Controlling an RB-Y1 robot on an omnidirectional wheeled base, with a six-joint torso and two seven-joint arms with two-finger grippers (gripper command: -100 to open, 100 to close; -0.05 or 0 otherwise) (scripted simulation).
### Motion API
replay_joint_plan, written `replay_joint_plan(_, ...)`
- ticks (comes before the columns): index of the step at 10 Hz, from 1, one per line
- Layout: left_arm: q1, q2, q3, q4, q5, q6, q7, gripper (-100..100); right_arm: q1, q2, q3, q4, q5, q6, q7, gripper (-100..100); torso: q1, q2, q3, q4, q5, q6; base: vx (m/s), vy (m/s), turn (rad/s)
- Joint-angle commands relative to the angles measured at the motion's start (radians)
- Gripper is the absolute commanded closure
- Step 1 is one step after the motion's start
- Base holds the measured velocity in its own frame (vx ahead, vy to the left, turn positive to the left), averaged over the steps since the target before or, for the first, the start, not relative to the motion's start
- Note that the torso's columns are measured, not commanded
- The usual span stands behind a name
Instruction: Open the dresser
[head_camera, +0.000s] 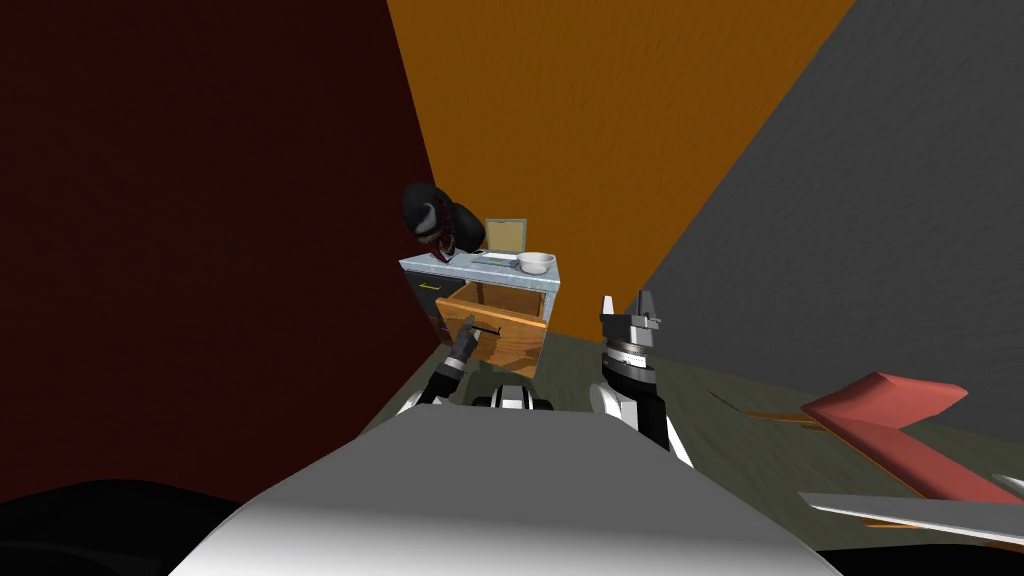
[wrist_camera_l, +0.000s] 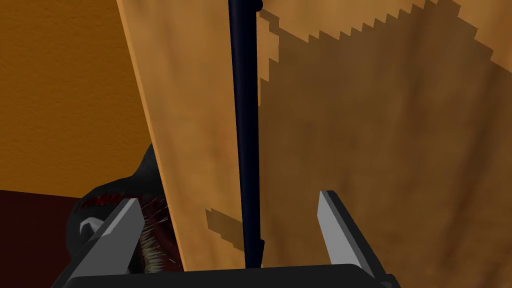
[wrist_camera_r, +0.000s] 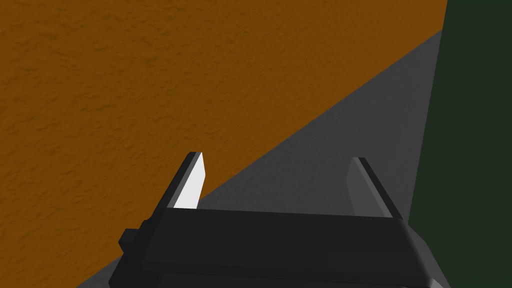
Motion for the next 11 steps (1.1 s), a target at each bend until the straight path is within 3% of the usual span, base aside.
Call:
replay_joint_plan(1,0.032,0.015,-0.004,-0.073,0.001,0.037,0.006,-100,0.0,0.0,0.0,0.0,0.0,0.0,0.0,0,0.001,0.001,0.001,0.0,0.001,0.0,0.04,-0.01,0.024)
replay_joint_plan(7,0.108,0.056,-0.009,-0.242,0.004,0.121,0.021,-100,0.0,0.0,0.0,0.0,0.0,0.0,0.0,0,0.002,0.006,0.004,0.001,0.001,0.0,0.033,-0.006,0.017)
replay_joint_plan(8,0.102,0.051,-0.011,-0.219,0.003,0.115,0.018,-100,0.0,0.0,0.0,0.0,0.0,0.0,0.0,0,0.001,0.008,0.004,0.004,0.0,0.0,0.016,-0.004,0.006)
replay_joint_plan(9,0.104,0.051,-0.011,-0.222,0.003,0.12,0.018,0,0.0,0.0,0.0,0.0,0.0,0.0,0.0,0,0.001,0.009,0.005,0.003,0.0,0.0,0.005,0.0,0.0)
replay_joint_plan(11,0.104,0.051,-0.011,-0.221,0.003,0.12,0.018,0,0.0,0.0,0.0,0.0,0.0,0.0,0.0,0,0.001,0.007,0.005,0.002,0.001,0.0,0.0,0.0,0.0)
